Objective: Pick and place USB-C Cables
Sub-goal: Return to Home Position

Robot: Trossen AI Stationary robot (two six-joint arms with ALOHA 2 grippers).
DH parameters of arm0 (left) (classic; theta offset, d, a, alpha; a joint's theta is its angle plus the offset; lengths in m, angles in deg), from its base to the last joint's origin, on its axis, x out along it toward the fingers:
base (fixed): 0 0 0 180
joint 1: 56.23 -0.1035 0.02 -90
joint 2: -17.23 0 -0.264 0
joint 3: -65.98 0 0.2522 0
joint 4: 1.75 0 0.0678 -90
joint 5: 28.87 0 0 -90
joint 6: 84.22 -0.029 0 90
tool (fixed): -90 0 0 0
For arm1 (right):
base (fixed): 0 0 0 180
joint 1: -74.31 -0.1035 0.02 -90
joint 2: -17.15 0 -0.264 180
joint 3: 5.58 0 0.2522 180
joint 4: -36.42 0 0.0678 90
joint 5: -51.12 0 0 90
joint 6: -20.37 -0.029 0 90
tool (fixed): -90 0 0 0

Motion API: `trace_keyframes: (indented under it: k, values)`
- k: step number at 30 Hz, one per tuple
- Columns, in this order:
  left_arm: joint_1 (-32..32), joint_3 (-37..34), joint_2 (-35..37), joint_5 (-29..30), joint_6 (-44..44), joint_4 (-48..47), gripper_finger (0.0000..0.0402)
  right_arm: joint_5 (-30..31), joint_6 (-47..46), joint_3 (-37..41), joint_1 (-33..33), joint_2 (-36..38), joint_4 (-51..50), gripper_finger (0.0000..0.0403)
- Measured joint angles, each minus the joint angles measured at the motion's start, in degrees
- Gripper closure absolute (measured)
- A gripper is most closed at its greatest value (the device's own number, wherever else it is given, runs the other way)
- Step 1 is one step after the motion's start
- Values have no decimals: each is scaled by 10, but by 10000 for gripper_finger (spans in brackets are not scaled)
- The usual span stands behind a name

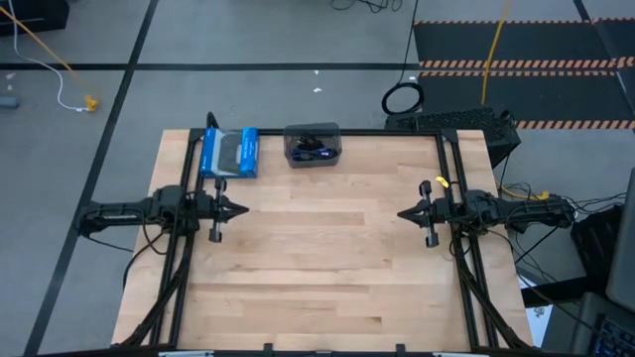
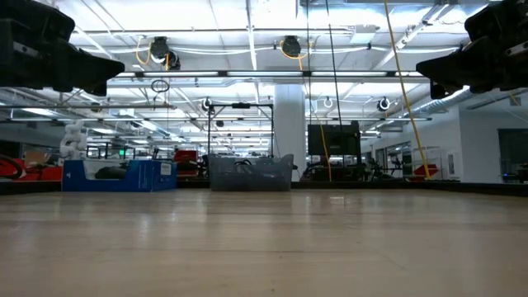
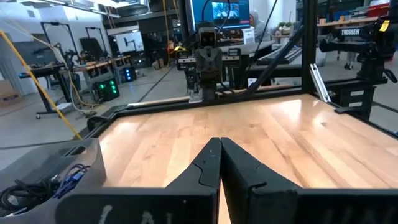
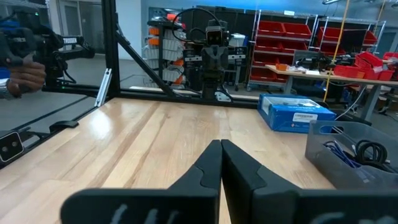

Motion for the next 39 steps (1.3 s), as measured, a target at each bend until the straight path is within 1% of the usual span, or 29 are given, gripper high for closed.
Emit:
trace_keyframes:
  k: [4,7,39]
  values:
    - [0,0,0,0,20,0,377,0,0,0,0,0,0,403]
    - [0,0,0,0,21,0,371,0,1,0,0,0,0,403]
    - [0,0,0,1,23,0,371,0,0,0,0,0,-1,403]
